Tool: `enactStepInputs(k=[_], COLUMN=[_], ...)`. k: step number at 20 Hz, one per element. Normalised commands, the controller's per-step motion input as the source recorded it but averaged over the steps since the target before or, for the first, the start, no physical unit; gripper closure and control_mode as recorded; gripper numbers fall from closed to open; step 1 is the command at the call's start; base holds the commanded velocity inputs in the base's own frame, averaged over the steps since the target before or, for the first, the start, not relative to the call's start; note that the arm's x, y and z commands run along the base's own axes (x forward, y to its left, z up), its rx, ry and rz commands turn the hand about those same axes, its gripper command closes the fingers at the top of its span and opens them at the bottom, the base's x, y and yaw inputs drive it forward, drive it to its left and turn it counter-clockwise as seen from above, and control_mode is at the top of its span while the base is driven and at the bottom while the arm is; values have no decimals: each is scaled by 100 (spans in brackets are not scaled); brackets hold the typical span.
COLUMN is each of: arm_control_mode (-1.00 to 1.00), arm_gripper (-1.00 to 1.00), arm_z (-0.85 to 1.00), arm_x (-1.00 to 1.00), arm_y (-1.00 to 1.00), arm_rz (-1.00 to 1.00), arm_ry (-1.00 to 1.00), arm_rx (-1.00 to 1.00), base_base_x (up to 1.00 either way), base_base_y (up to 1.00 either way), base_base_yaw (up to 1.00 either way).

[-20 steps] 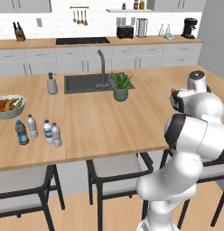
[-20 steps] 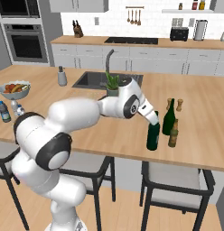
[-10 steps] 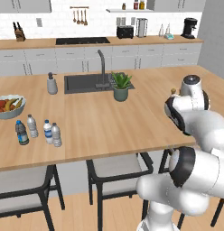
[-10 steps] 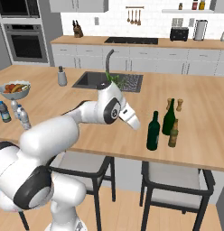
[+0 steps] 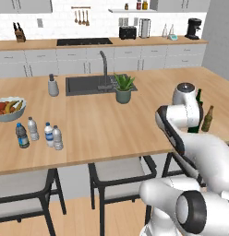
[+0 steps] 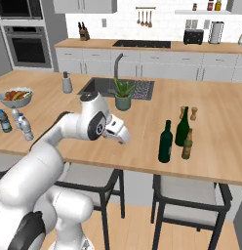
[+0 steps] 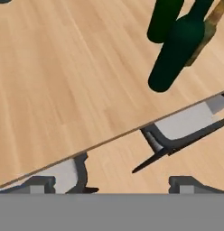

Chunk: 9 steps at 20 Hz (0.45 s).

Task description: Move the plastic bottles in the middle to the plastics group, and the glass bottles in the middle to the glass group.

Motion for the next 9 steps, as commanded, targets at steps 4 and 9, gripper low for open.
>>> enactStepInputs(k=[4, 9], arm_control_mode=[-100, -100], arm_gripper=[-100, -100], arm_z=[15, 21], arm_x=[-37, -40], arm_y=[72, 56], arm_rz=[55, 36], arm_ry=[20, 5], arm_rx=[0, 2], base_base_x=[0, 0], base_base_y=[0, 0], base_base_yaw=[0, 0])
